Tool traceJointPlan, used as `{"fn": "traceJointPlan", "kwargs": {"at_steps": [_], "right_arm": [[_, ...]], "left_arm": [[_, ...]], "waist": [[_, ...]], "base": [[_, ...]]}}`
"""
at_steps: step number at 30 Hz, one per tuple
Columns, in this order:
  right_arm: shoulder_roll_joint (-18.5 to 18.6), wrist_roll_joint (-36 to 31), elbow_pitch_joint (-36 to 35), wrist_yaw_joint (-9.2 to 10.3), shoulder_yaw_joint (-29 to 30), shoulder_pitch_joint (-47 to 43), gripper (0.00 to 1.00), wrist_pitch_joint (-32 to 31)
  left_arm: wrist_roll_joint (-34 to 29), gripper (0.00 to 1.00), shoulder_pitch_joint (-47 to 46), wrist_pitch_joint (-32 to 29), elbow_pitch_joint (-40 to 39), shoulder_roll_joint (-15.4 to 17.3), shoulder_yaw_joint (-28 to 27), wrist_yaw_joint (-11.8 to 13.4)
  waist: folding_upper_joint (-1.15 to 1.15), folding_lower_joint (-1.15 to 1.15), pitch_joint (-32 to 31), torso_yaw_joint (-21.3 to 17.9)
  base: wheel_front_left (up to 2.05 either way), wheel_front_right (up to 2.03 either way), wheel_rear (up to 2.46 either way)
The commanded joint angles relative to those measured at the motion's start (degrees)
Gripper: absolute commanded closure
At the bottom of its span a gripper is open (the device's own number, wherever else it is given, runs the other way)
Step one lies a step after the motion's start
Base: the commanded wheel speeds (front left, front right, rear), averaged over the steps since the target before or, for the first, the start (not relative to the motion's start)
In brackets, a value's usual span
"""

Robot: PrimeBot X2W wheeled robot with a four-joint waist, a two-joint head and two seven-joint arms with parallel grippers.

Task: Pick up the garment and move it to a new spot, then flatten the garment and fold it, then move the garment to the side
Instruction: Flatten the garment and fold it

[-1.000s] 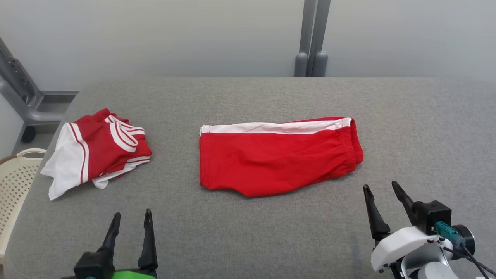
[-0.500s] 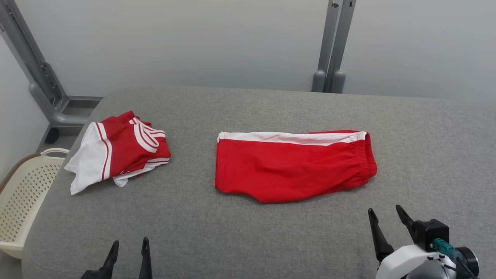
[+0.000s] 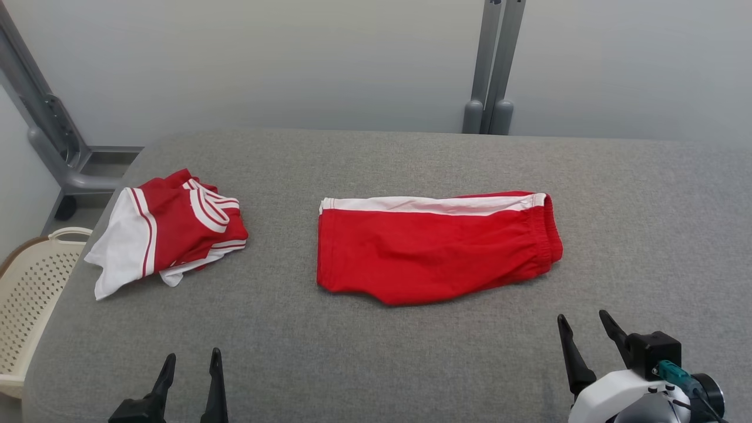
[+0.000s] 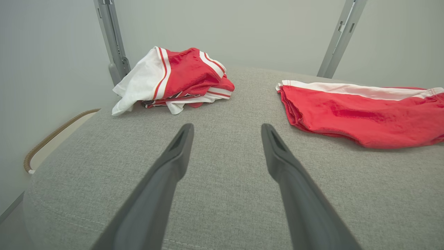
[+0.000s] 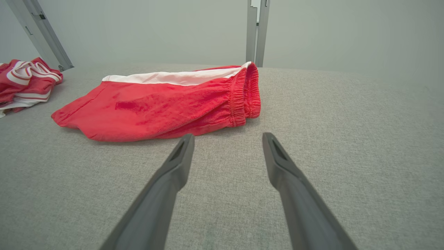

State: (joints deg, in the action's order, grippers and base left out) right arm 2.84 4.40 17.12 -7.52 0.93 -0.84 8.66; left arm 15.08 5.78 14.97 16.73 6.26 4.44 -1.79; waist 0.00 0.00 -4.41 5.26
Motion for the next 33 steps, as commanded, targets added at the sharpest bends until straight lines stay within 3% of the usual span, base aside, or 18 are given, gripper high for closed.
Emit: {"fn": "traceJointPlan", "kwargs": {"at_steps": [1, 11, 14, 15, 16, 17, 22, 26, 33], "right_arm": [[0.1, 0.4, 0.1, 0.06, 0.0, 0.5, 0.00, 0.5], [0.1, 0.2, 0.0, 0.06, 0.8, 2.8, 0.00, -2.2], [0.1, -1.3, 0.7, 0.07, 1.7, 6.3, 0.00, -8.8], [0.1, -2.7, 0.6, 0.06, 2.4, 9.8, 0.00, -14.4], [0.1, -2.7, 0.6, 0.06, 2.4, 9.8, 0.00, -14.4], [0.1, -3.7, 1.1, 0.06, 3.7, 13.3, 0.00, -21.3], [0.2, -7.2, 1.6, 0.07, 8.3, 23.2, 0.00, -35.8], [0.1, -10.2, 2.7, 0.06, 10.6, 29.4, 0.00, -42.6], [0.8, -12.5, 6.8, 0.06, 11.9, 35.0, 0.00, -48.6]], "left_arm": [[0.4, 0.00, -0.9, 0.3, 0.2, 0.3, 0.0, -0.2], [0.5, 0.00, -1.2, 0.3, 0.6, 0.2, 0.2, 0.2], [0.4, 0.00, -1.4, 0.3, 0.4, 0.2, 0.3, 0.3], [0.3, 0.00, -1.4, 0.3, 0.1, 0.2, 0.4, 0.3], [0.3, 0.00, -1.4, 0.3, 0.1, 0.2, 0.4, 0.3], [0.2, 0.00, -1.6, 0.3, -0.1, 0.2, 0.6, 0.3], [0.7, 0.00, -3.5, 0.2, -0.5, -0.4, 1.3, -0.2], [0.5, 0.00, -5.7, 0.2, -0.8, -0.9, 2.3, -0.5], [-0.1, 0.00, -8.3, 0.3, -1.1, -1.3, 3.2, -0.6]], "waist": [[0.00, 0.00, 0.2, -0.2], [0.00, 0.00, 1.4, -0.1], [0.00, 0.00, 2.1, -0.4], [0.00, 0.00, 2.8, -0.5], [0.00, 0.00, 2.8, -0.5], [0.00, 0.00, 3.6, -0.6], [0.00, 0.00, 7.4, 0.5], [0.00, 0.00, 10.8, 2.1], [0.00, 0.00, 15.2, 4.2]], "base": [[0.00, 0.00, 0.00], [0.00, 0.00, 0.00], [0.00, 0.00, 0.00], [0.00, 0.00, 0.00], [0.00, 0.00, 0.00], [0.00, 0.00, 0.00], [0.00, 0.00, 0.00], [0.00, 0.00, 0.00], [0.00, 0.00, 0.00]]}}
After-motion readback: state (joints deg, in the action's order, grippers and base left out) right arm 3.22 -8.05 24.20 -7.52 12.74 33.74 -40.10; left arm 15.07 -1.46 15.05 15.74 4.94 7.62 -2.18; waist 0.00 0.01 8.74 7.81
